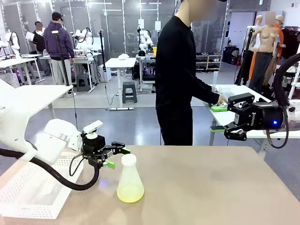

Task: Prepare the solutions needed for the experiment.
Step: When the human places the Big flask in the center of the table, pick up the Big flask and place it in the left Organizing basket.

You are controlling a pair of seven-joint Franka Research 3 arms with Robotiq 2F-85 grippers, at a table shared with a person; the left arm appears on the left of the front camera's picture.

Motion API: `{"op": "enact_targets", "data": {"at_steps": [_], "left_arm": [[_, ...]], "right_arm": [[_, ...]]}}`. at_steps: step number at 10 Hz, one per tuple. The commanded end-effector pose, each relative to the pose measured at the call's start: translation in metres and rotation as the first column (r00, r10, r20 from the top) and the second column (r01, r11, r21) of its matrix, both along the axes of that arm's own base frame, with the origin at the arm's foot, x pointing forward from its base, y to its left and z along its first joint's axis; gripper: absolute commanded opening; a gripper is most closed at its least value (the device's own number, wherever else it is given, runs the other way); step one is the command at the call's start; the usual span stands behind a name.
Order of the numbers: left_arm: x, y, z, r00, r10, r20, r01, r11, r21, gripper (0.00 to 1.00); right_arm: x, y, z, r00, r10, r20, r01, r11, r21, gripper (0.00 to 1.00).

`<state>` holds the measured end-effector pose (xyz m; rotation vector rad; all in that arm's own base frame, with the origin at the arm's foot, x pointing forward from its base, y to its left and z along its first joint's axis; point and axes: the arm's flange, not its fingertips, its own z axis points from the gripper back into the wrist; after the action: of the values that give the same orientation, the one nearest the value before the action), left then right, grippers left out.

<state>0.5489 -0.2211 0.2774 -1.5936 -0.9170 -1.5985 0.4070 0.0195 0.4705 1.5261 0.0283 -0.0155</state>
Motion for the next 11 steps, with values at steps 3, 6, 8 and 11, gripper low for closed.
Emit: {"op": "enact_targets", "data": {"at_steps": [3, 6, 8, 11], "left_arm": [[0.004, -0.022, -0.009, 1.000, -0.027, -0.009, 0.027, 1.000, -0.004, 1.00], [0.005, -0.039, -0.015, 0.998, -0.050, -0.028, 0.050, 0.999, -0.013, 1.00], [0.007, -0.045, -0.018, 0.998, -0.040, -0.040, 0.039, 0.999, -0.034, 1.00], [0.008, -0.052, -0.021, 0.997, -0.060, -0.047, 0.059, 0.998, -0.037, 1.00]], "right_arm": [[-0.001, 0.000, 0.000, 1.000, 0.004, 0.001, -0.004, 1.000, 0.005, 0.63], [-0.001, 0.000, 0.000, 1.000, 0.004, 0.001, -0.004, 1.000, 0.005, 0.63], [-0.001, 0.000, 0.000, 1.000, 0.004, 0.001, -0.004, 1.000, 0.005, 0.63], [-0.001, 0.000, 0.000, 1.000, 0.004, 0.001, -0.004, 1.000, 0.005, 0.63]]}}
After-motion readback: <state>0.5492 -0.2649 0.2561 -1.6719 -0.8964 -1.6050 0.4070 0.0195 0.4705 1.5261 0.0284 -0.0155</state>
